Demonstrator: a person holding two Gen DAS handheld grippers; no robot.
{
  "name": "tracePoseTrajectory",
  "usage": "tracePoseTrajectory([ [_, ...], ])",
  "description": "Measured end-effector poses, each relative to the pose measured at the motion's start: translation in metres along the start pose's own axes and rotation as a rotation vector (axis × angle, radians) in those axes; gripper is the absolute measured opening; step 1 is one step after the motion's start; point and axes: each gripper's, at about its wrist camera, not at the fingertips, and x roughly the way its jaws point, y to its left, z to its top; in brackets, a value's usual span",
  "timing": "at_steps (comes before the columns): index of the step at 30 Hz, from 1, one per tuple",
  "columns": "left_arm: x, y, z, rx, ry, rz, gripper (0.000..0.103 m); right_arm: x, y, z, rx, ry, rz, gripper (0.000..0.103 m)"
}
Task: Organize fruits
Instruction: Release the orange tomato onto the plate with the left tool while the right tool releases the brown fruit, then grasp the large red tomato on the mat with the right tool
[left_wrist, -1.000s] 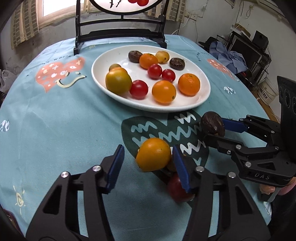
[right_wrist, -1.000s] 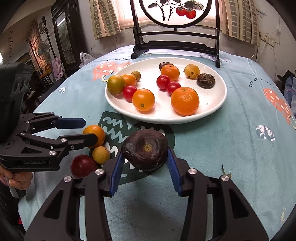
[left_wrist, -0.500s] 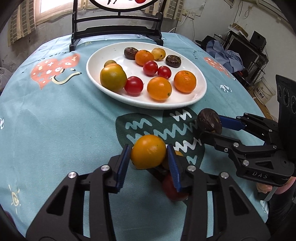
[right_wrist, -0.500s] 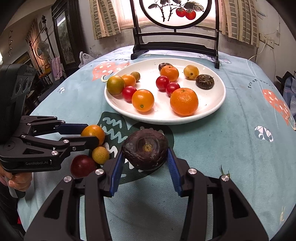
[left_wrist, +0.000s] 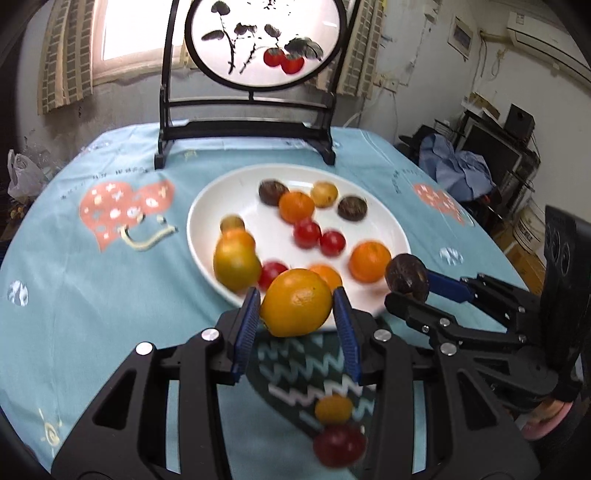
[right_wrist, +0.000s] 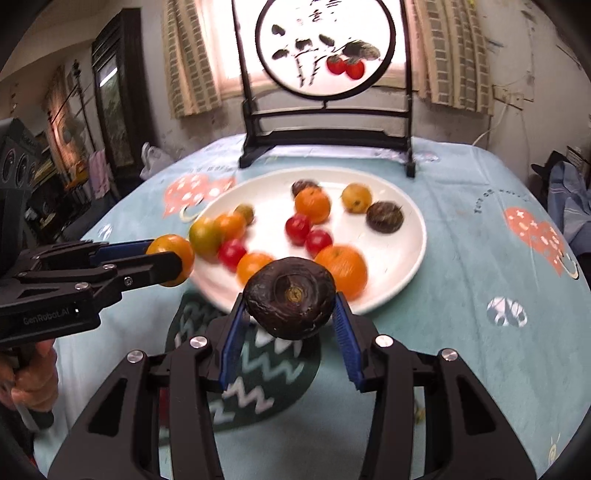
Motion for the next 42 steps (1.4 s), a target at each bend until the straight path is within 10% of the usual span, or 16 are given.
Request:
tracePoseTrajectory([
  [13, 0.057, 0.005, 0.052, -0.015, -0.009, 0.096, 0.044, 0.045, -0.026, 0.041, 0.04, -0.023, -0.048, 0.047],
  [14, 0.056, 0.006, 0.052, -0.021, -0.015, 0.114, 0.074, 0.045, -0.026, 0.041, 0.044, -0.027, -0.051, 0.049],
  [16, 0.043, 0.009, 0.05, -0.043, -0.081, 0.185, 0.101, 0.039, -0.025, 0.041, 0.045, -0.042, -0.063, 0.06],
  [24, -0.012, 0.022, 0.032, -0.097, -0.148, 0.184, 0.101, -0.011, -0.016, 0.028, 0.099, -0.077, 0.037, 0.062],
  [42, -0.042, 0.063, -0.037, -0.212, -0.065, 0.294, 0.101, -0.021, 0.08, -0.053, -0.126, 0.221, 0.201, 0.062],
])
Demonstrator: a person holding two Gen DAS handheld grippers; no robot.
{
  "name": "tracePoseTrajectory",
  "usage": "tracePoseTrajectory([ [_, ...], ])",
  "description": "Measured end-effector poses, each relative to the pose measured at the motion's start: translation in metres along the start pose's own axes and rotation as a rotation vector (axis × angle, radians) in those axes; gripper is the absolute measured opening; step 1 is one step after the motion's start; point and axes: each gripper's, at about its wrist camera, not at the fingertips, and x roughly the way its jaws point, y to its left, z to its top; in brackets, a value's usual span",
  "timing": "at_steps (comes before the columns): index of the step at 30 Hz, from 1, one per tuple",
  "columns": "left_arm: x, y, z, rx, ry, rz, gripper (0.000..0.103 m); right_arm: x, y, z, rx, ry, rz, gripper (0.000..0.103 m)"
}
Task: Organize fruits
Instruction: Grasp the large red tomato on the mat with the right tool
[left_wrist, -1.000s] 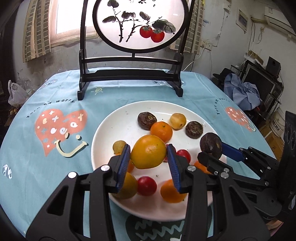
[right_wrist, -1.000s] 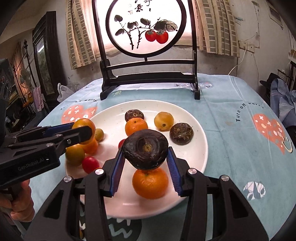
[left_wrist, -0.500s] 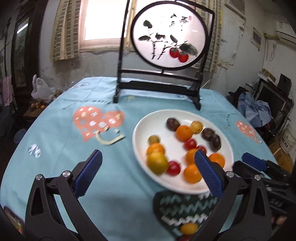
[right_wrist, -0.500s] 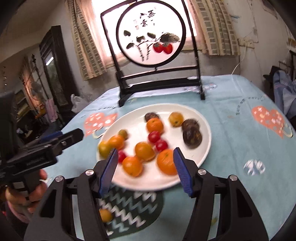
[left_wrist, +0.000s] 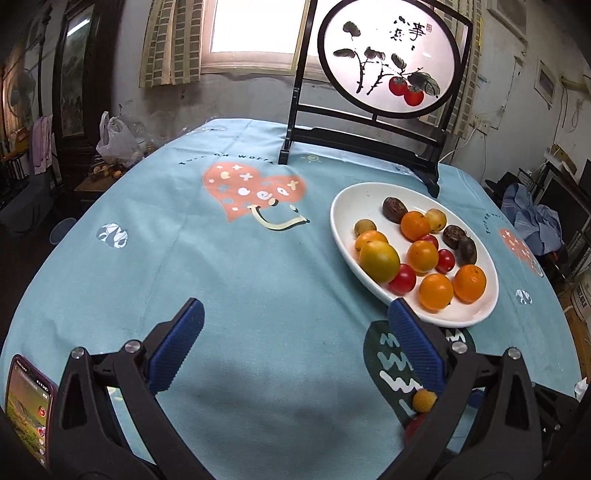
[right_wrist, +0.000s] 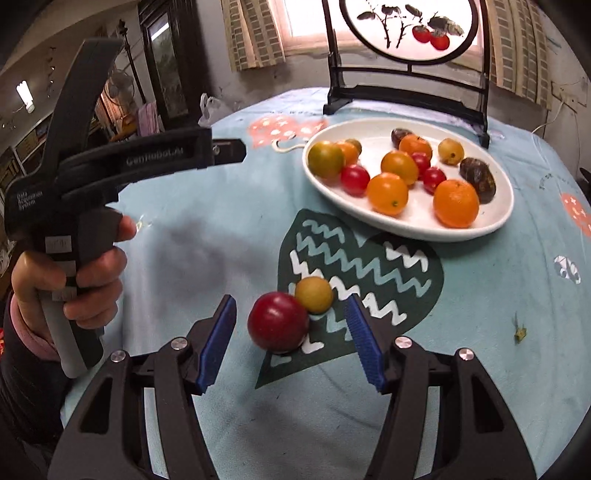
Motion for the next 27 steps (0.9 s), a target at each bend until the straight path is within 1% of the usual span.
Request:
tracePoseTrajectory([
  [3, 0.001, -0.003, 0.0, 0.013, 0.007, 0.0, 0.101, 0.005, 0.001, -0.003, 0.009, 0.031, 0.017, 0.062],
  [9, -0.001, -0.006, 0.0, 0.025, 0.006, -0.003, 0.101, 0.011, 0.006, -0.007, -0.015, 0.039, 0.005, 0.062],
  [11, 0.0, -0.006, 0.0, 0.026, 0.007, -0.003, 0.101, 0.015, 0.006, -0.007, -0.021, 0.048, 0.005, 0.056],
  [15, -0.001, -0.007, 0.0, 0.03, 0.006, -0.001, 0.101, 0.019, 0.006, -0.008, -0.028, 0.061, 0.002, 0.051],
  [19, 0.0, -0.007, -0.001, 0.032, 0.007, 0.001, 0.101, 0.021, 0.007, -0.009, -0.033, 0.06, -0.002, 0.048],
  [24, 0.001, -0.008, -0.001, 0.036, 0.01, 0.003, 0.101, 0.023, 0.006, -0.009, -0.033, 0.06, -0.008, 0.047],
  [27, 0.001, -0.008, -0.001, 0.04, 0.011, 0.006, 0.101, 0.023, 0.007, -0.01, -0.036, 0.06, -0.007, 0.045],
])
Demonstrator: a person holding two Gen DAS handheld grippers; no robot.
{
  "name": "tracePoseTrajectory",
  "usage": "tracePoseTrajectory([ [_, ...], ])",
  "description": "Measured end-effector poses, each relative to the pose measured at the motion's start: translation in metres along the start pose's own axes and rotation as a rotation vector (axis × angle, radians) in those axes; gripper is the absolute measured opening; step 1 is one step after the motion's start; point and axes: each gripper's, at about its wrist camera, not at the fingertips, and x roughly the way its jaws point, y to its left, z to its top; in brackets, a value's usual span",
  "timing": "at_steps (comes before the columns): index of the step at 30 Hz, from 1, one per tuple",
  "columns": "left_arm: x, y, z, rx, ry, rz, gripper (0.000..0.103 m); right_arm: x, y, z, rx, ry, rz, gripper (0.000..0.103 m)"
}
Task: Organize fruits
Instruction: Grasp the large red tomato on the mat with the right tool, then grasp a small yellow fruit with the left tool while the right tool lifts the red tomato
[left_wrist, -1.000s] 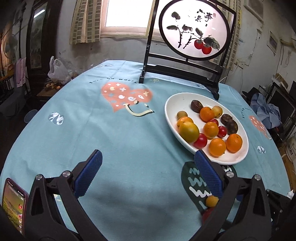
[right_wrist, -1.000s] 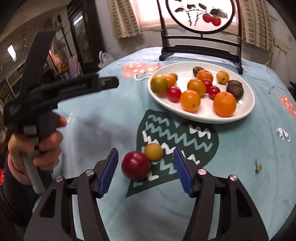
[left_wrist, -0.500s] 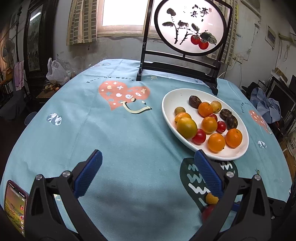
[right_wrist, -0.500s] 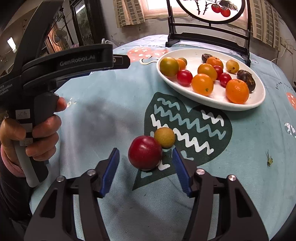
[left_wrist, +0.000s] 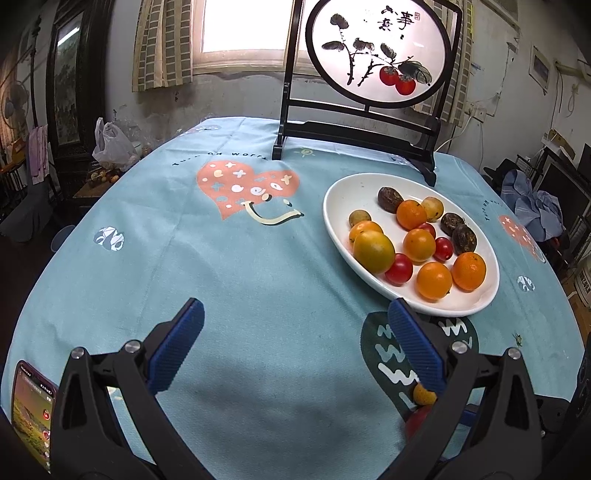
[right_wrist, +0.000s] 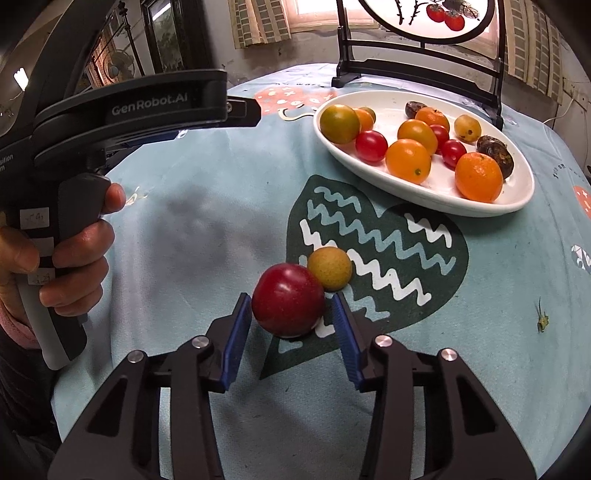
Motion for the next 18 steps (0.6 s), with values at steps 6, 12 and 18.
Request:
tracePoseTrajectory([
  [6, 0.0, 0.0, 0.0, 0.0, 0.001, 0.002, 0.101, 0.0, 0.001, 0.0, -0.001, -0.004, 0.006, 0.042],
  [12, 0.0, 0.0, 0.0, 0.006, 0.0, 0.004, 0.101, -0.003, -0.002, 0.002, 0.006, -0.006, 0.016, 0.039],
  [18, 0.001, -0.001, -0.002, 0.004, 0.007, -0.005, 0.101, -0.037, -0.031, 0.011, 0.115, -0.128, 0.03, 0.039],
])
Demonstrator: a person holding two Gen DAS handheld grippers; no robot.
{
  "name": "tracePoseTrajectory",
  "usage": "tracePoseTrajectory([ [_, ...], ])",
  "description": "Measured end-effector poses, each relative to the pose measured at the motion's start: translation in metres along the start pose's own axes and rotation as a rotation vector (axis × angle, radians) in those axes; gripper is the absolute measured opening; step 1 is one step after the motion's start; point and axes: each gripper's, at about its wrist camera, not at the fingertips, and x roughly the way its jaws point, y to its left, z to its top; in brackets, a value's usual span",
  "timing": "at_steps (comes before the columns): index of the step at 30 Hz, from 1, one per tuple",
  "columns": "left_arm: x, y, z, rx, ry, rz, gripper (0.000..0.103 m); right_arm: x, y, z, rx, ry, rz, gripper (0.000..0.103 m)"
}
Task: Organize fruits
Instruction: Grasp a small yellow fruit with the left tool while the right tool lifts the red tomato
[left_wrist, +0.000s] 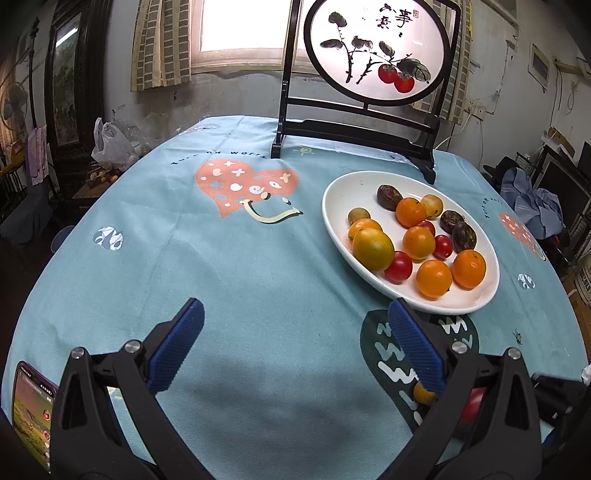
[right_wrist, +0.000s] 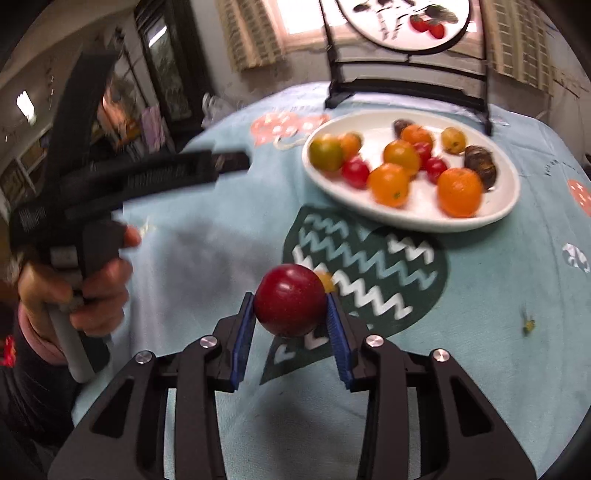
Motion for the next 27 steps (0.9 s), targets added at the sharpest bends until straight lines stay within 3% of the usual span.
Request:
tracePoseTrajectory([
  [5, 0.003, -0.013, -0.005, 0.052, 0.032, -0.062, 0.101, -0.024, -0.038, 0.01, 0.137, -0.11, -0.125, 0.039],
  [10, 0.003, -0.052, -0.022, 0.248, 0.082, -0.176, 0.1, -0.026, -0.058, 0.009, 0.206, -0.107, -0.144, 0.039],
  [15, 0.004, -0.082, -0.044, 0.411, 0.112, -0.224, 0.082, -0.023, -0.057, 0.004, 0.202, -0.085, -0.136, 0.039],
  [23, 0.017, -0.091, -0.054, 0.436, 0.189, -0.277, 0.044, -0.021, -0.053, 0.004, 0.19, -0.076, -0.133, 0.039],
  [27, 0.018, -0.095, -0.058, 0.454, 0.197, -0.29, 0.036, -0.019, -0.052, 0.004, 0.181, -0.072, -0.132, 0.039],
])
